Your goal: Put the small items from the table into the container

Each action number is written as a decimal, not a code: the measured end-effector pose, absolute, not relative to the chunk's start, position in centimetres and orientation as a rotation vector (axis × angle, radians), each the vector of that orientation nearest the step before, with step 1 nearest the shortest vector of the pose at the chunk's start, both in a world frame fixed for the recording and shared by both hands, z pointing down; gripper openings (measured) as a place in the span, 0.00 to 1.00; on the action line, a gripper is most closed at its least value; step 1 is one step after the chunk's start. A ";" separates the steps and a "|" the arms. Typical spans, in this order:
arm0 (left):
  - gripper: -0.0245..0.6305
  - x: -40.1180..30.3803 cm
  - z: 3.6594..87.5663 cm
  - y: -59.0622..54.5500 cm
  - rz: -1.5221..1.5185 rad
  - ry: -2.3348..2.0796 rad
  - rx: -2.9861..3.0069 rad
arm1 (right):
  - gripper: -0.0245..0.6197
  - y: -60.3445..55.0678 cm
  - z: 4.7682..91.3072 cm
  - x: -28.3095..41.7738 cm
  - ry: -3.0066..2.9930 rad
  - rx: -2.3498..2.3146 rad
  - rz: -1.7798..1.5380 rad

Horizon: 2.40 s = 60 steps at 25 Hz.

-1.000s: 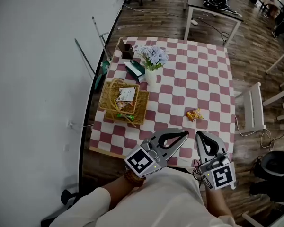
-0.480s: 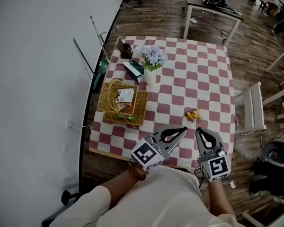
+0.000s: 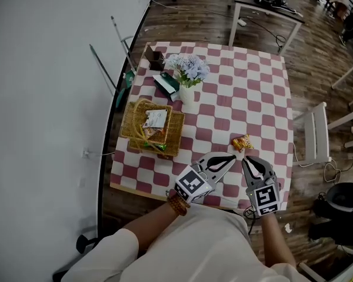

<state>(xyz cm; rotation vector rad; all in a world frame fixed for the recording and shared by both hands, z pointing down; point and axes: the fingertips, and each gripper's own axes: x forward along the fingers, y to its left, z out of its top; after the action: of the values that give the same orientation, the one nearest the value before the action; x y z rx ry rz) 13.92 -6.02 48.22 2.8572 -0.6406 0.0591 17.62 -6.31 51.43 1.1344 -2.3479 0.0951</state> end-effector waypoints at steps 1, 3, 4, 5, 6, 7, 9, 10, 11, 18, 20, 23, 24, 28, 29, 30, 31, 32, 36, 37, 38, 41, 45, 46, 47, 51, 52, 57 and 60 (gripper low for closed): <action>0.07 14.1 48.9 -6.2 0.072 -0.637 2.850 | 0.14 -6.5 52.2 17.7 -2.331 1.118 0.091; 0.07 14.3 50.2 -6.6 0.083 -0.633 2.831 | 0.18 -6.9 53.7 18.0 -2.295 1.083 0.081; 0.07 14.4 50.7 -6.9 0.081 -0.635 2.819 | 0.18 -7.2 54.4 18.2 -2.275 1.064 0.072; 0.07 14.5 51.1 -7.1 0.078 -0.636 2.809 | 0.18 -7.4 55.2 18.4 -2.254 1.045 0.060; 0.07 14.6 51.5 -7.3 0.078 -0.637 2.804 | 0.18 -7.6 55.9 18.6 -2.233 1.026 0.045; 0.07 14.7 51.9 -7.4 0.084 -0.636 2.802 | 0.18 -7.8 56.6 18.8 -2.212 1.007 0.030; 0.07 15.0 52.9 -7.7 0.102 -0.631 2.802 | 0.18 -8.2 58.2 19.2 -2.171 0.968 0.006; 0.07 15.1 53.5 -7.8 0.113 -0.629 2.800 | 0.19 -8.3 59.1 19.3 -2.150 0.945 -0.004; 0.07 15.2 54.1 -7.9 0.124 -0.628 2.798 | 0.23 -8.4 60.1 19.4 -2.130 0.920 -0.010; 0.07 16.4 58.4 -9.1 0.202 -0.617 2.762 | 0.24 -8.9 65.7 19.7 -2.005 0.775 -0.064; 0.07 16.6 59.6 -9.3 0.224 -0.611 2.752 | 0.24 -9.2 67.0 19.7 -1.967 0.742 -0.094; 0.07 16.8 61.4 -9.7 0.264 -0.607 2.729 | 0.24 -9.8 69.0 19.6 -1.904 0.680 -0.154; 0.07 16.8 62.0 -9.9 0.276 -0.608 2.720 | 0.24 -9.9 69.7 19.7 -1.883 0.659 -0.173; 0.07 16.9 64.0 -10.4 0.317 -0.616 2.685 | 0.24 -10.2 71.8 19.6 -1.814 0.581 -0.244; 0.07 17.0 64.5 -10.6 0.327 -0.618 2.679 | 0.24 -10.3 72.3 19.7 -1.801 0.567 -0.255; 0.07 17.0 65.0 -10.8 0.337 -0.621 2.674 | 0.24 -10.3 72.8 19.9 -1.788 0.557 -0.262; 0.07 17.1 65.5 -11.0 0.345 -0.625 2.667 | 0.24 -10.3 73.5 20.1 -1.774 0.549 -0.267; 0.07 17.2 66.0 -11.1 0.352 -0.629 2.660 | 0.24 -10.4 74.2 20.4 -1.758 0.541 -0.272; 0.07 17.6 67.2 -11.7 0.375 -0.633 2.639 | 0.24 -10.7 75.9 20.8 -1.703 0.488 -0.321; 0.07 17.7 67.5 -11.8 0.382 -0.631 2.636 | 0.24 -10.7 76.2 20.8 -1.691 0.471 -0.337; 0.07 17.7 67.7 -11.8 0.390 -0.628 2.632 | 0.24 -10.6 76.5 20.8 -1.678 0.454 -0.353; 0.07 17.6 68.2 -11.8 0.407 -0.627 2.623 | 0.24 -10.5 77.3 20.9 -1.647 0.422 -0.381; 0.07 17.3 68.1 -11.9 0.402 -0.634 2.616 | 0.24 -10.5 77.8 21.4 -1.613 0.412 -0.401; 0.07 17.3 68.0 -11.9 0.401 -0.636 2.615 | 0.24 -10.5 77.9 21.4 -1.608 0.411 -0.407; 0.07 17.2 68.0 -11.9 0.399 -0.638 2.614 | 0.24 -10.6 77.9 21.4 -1.606 0.414 -0.411; 0.07 17.1 67.6 -11.8 0.387 -0.641 2.617 | 0.16 -11.1 77.0 21.3 -1.622 0.454 -0.417; 0.07 17.1 67.6 -11.8 0.386 -0.642 2.618 | 0.15 -11.2 76.8 21.4 -1.628 0.466 -0.414; 0.07 16.7 67.0 -11.8 0.377 -0.654 2.621 | 0.08 -11.7 75.9 21.5 -1.674 0.543 -0.384; 0.07 16.3 66.5 -11.9 0.357 -0.669 2.623 | 0.07 -11.9 74.7 21.5 -1.705 0.600 -0.363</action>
<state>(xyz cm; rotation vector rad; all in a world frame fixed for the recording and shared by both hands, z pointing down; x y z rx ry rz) 16.30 -11.89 66.50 2.6225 -0.6691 0.3570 21.52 -11.92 74.71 0.6004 -1.7047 -0.3625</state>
